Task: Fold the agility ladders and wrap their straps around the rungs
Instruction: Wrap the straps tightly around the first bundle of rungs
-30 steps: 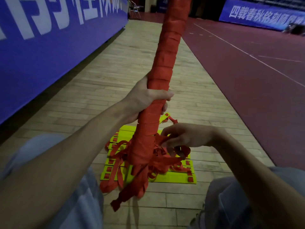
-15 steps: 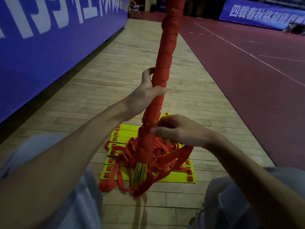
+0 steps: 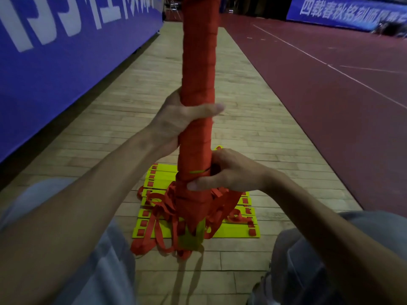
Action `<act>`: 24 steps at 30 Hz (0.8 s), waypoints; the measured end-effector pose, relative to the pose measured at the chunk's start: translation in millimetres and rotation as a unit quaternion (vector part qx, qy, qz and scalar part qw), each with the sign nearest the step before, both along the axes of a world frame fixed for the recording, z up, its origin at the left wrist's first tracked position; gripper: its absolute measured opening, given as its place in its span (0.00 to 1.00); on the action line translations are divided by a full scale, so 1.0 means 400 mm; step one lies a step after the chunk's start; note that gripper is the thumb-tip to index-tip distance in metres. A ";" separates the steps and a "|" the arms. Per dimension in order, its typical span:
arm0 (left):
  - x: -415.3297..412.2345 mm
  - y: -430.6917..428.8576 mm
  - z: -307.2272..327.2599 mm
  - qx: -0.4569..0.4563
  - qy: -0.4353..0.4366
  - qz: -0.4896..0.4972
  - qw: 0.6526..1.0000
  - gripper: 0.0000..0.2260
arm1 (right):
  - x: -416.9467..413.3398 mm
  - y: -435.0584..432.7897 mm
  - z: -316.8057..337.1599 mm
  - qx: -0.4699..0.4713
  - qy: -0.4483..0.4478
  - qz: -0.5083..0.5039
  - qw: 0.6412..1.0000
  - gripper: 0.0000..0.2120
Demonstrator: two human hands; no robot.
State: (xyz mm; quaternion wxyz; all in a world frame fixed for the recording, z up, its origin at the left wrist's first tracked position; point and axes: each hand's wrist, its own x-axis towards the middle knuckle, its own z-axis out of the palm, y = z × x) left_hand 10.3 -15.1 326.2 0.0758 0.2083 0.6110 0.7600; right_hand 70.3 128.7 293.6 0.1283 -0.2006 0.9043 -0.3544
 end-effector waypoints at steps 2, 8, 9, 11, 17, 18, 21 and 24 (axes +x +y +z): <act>0.009 -0.015 0.007 0.078 -0.053 -0.085 0.992 0.10 | 0.007 -0.004 0.000 -0.048 -0.037 0.042 0.997 0.11; 0.028 -0.020 0.015 0.085 -0.085 -0.149 0.981 0.13 | 0.007 -0.006 -0.003 -0.085 -0.102 0.094 0.987 0.12; 0.025 -0.017 0.014 0.082 -0.091 -0.133 0.984 0.11 | 0.004 -0.003 0.001 -0.078 -0.108 0.091 0.987 0.11; 0.019 -0.013 0.016 0.067 -0.098 -0.094 0.988 0.09 | 0.002 0.010 0.012 -0.056 -0.118 0.073 0.989 0.08; -0.012 -0.024 0.015 -0.008 -0.095 0.047 0.994 0.15 | -0.011 0.042 0.015 0.017 -0.073 -0.019 0.997 0.03; -0.015 -0.025 0.009 -0.015 -0.089 0.064 0.994 0.16 | -0.007 0.040 0.019 0.022 -0.068 -0.029 0.997 0.04; -0.021 -0.018 -0.001 -0.022 -0.073 0.088 0.993 0.13 | 0.002 0.031 0.030 0.010 -0.066 -0.064 0.996 0.11; -0.020 -0.001 -0.012 -0.046 -0.057 0.099 0.992 0.12 | 0.001 0.017 0.024 0.007 -0.027 -0.131 0.991 0.16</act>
